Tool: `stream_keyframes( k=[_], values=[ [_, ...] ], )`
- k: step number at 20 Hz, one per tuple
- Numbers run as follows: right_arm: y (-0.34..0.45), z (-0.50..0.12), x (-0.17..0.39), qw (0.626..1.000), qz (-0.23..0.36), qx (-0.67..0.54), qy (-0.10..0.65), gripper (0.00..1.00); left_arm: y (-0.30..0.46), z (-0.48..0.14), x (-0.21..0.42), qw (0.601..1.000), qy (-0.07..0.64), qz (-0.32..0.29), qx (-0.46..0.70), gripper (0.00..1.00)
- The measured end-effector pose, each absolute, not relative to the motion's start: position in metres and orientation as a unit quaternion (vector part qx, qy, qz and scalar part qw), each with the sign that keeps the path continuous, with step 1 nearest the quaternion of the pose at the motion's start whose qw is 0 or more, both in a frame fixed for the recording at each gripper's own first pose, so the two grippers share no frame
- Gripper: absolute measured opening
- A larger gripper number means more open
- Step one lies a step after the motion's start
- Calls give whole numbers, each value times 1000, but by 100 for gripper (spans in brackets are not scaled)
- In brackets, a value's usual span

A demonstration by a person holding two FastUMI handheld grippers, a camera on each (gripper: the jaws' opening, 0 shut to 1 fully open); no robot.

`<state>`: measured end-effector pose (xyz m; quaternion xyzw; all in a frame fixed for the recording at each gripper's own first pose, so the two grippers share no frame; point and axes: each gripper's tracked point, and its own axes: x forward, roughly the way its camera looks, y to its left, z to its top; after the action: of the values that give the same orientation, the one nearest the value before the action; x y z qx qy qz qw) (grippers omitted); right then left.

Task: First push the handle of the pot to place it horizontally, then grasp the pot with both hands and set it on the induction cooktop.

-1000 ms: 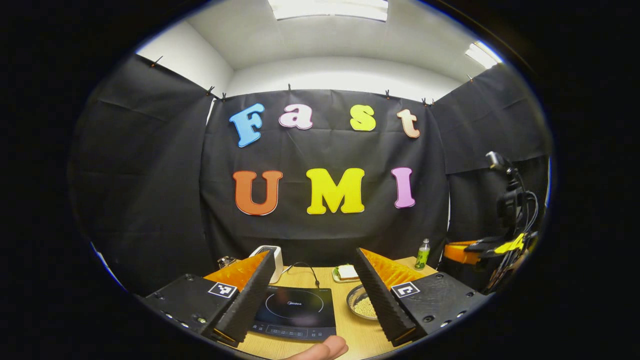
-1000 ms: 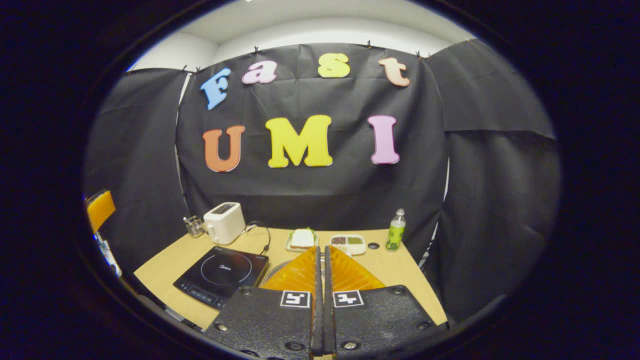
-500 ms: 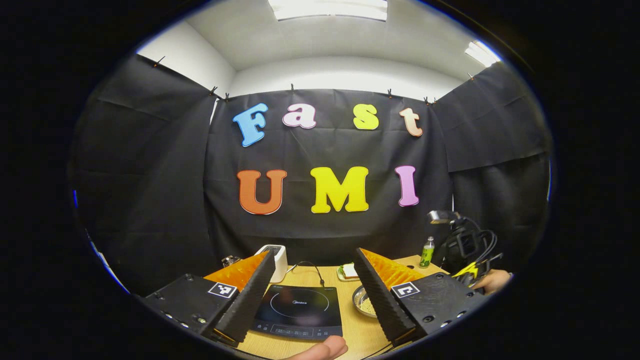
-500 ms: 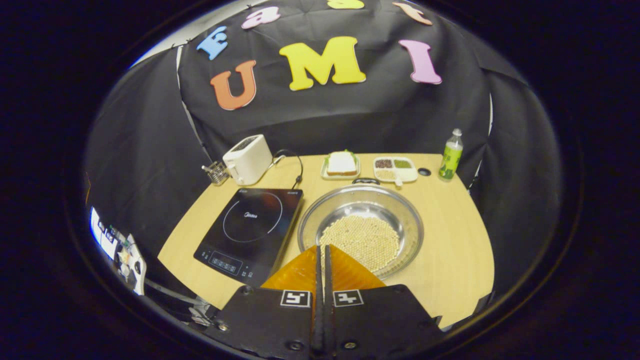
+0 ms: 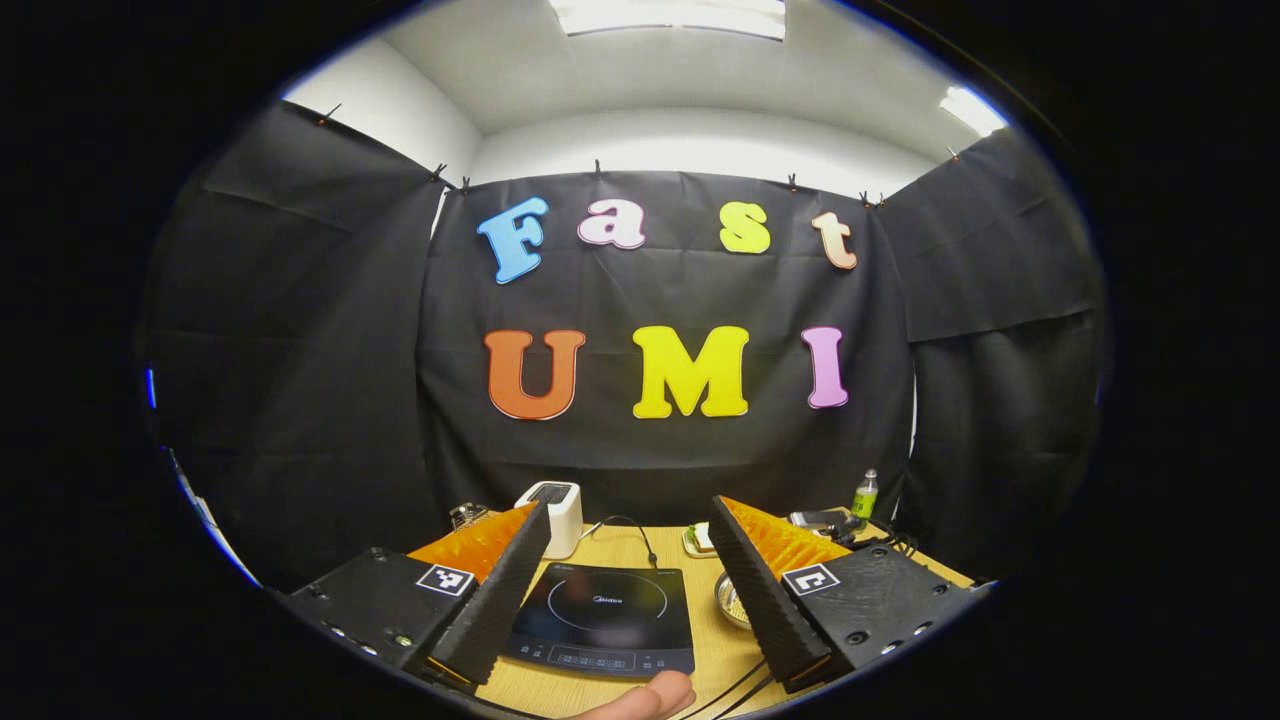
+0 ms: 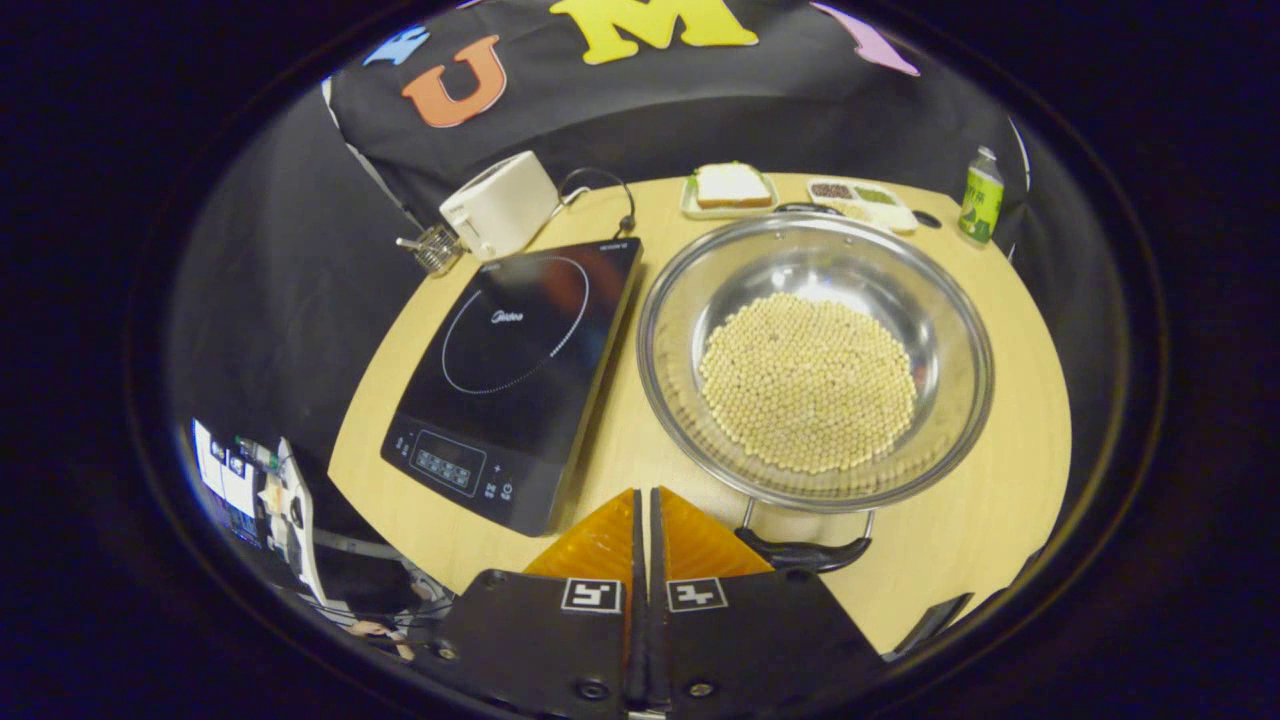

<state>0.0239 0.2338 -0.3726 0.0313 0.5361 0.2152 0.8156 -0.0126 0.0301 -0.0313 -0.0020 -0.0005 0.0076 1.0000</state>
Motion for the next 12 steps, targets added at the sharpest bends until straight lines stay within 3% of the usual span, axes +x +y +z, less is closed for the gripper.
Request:
stream_keyframes(
  k=[12],
  values=[
    [205, -400, 28, 802, 190, 34, 566, 4, 22, -29, -14, 1000, -4, -5, -6, 96]
  ],
)
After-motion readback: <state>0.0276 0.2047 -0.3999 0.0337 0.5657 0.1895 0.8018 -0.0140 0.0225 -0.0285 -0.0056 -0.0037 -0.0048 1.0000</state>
